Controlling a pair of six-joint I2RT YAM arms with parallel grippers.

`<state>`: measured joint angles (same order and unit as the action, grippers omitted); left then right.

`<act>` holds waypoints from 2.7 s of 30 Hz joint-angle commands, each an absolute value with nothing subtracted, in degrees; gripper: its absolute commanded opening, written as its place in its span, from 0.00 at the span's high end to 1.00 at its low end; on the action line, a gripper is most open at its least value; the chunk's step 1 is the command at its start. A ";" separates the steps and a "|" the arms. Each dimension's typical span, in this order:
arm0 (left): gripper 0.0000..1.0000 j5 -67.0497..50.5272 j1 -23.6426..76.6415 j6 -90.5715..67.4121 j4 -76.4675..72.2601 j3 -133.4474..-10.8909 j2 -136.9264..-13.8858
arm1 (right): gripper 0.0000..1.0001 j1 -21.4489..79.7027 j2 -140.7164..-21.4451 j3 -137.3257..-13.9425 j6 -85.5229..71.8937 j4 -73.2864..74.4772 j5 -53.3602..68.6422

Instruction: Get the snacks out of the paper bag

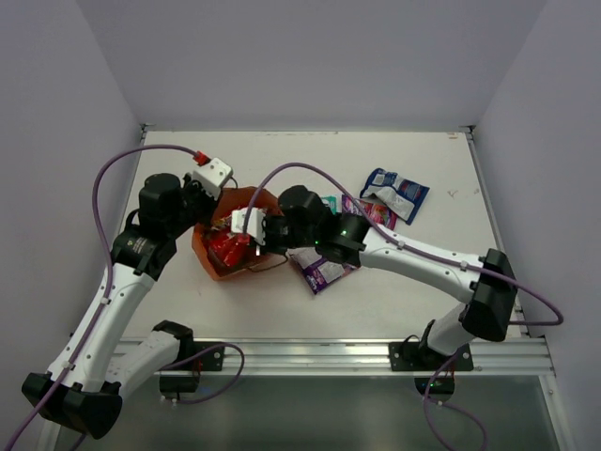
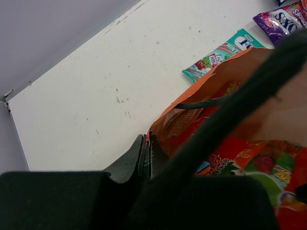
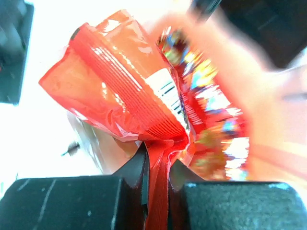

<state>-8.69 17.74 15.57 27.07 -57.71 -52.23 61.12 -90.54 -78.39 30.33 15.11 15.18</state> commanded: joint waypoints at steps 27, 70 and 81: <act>1.00 3.43 17.67 12.57 19.60 -59.68 -51.95 | 1.00 29.99 -79.25 -80.41 20.21 3.79 0.10; 1.00 -10.02 17.75 15.29 17.76 -54.41 -47.64 | 0.02 58.09 -85.94 -85.69 29.26 22.41 20.77; 1.00 -15.38 17.75 15.03 17.23 -52.73 -46.14 | 0.20 61.52 -95.71 -83.15 26.81 18.02 13.62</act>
